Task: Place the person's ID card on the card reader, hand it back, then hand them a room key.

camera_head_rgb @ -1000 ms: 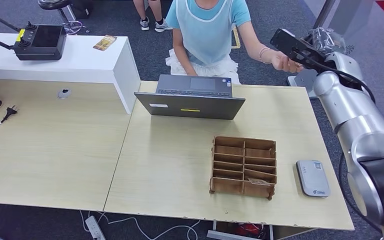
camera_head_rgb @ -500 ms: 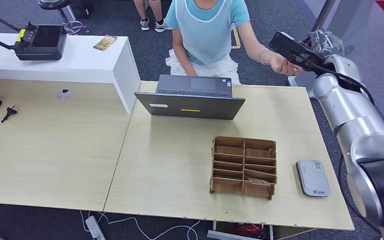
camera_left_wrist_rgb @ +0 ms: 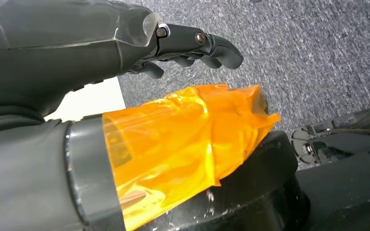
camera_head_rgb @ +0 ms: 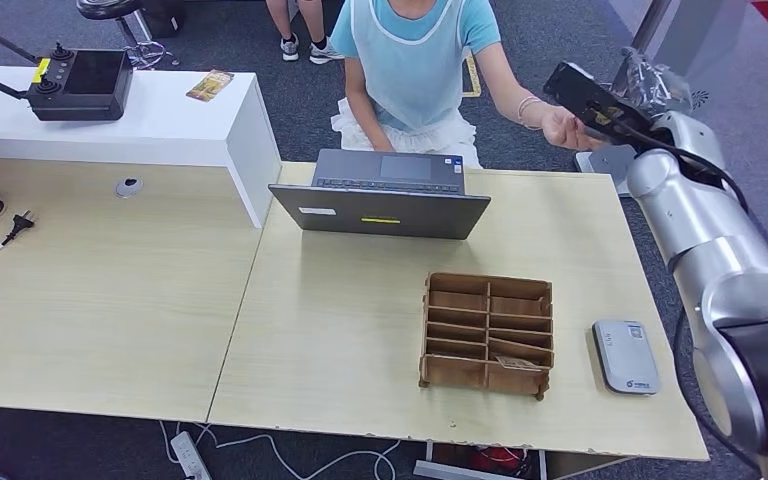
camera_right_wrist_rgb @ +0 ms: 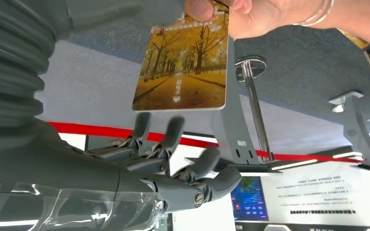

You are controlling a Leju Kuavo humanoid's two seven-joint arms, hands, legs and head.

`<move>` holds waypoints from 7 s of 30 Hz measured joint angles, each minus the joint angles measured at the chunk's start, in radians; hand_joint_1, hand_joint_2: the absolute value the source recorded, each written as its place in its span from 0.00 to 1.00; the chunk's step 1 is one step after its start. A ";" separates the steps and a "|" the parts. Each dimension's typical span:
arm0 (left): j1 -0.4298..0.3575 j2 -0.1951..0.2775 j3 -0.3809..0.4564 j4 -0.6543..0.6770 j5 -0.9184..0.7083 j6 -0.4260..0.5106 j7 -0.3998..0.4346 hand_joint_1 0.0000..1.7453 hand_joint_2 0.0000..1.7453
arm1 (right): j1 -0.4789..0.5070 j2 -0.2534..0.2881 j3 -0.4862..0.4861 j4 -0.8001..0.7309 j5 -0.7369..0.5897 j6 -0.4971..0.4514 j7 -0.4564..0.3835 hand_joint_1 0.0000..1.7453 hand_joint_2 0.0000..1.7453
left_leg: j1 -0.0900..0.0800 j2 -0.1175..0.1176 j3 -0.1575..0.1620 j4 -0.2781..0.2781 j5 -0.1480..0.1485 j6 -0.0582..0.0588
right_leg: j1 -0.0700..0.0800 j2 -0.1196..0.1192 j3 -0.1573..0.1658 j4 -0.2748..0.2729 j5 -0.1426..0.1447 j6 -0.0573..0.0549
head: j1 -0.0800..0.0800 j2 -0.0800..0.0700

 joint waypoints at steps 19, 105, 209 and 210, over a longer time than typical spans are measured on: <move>0.013 0.014 0.001 0.000 0.040 0.031 -0.010 0.00 0.00 | 0.457 0.011 -0.371 -0.631 -0.804 0.037 -0.247 0.00 1.00 | 0.000 -0.004 -0.001 0.000 0.000 0.000 | 0.000 -0.004 0.000 0.000 -0.001 0.000 | 0.000 0.000; 0.019 -0.001 0.111 0.000 0.068 0.044 0.018 0.00 0.00 | 1.495 -0.088 -0.098 -1.415 0.450 -0.376 0.134 0.00 1.00 | 0.000 -0.001 -0.001 -0.001 -0.004 0.001 | 0.000 -0.003 0.001 -0.001 -0.003 0.000 | 0.000 0.000; 0.012 -0.012 0.321 -0.068 0.074 0.027 -0.075 0.00 0.00 | 1.532 -0.250 -0.346 -1.615 0.230 -0.172 -0.005 0.00 1.00 | -0.001 0.001 0.002 -0.001 -0.007 0.003 | -0.001 0.000 0.002 -0.001 -0.005 0.002 | 0.000 0.000; 0.012 -0.012 0.320 -0.067 0.070 0.027 -0.070 0.00 0.00 | 1.528 -0.250 -0.346 -1.611 0.235 -0.172 -0.007 0.00 1.00 | -0.001 0.001 0.002 -0.001 -0.007 0.003 | -0.001 0.000 0.002 -0.001 -0.005 0.002 | 0.000 0.000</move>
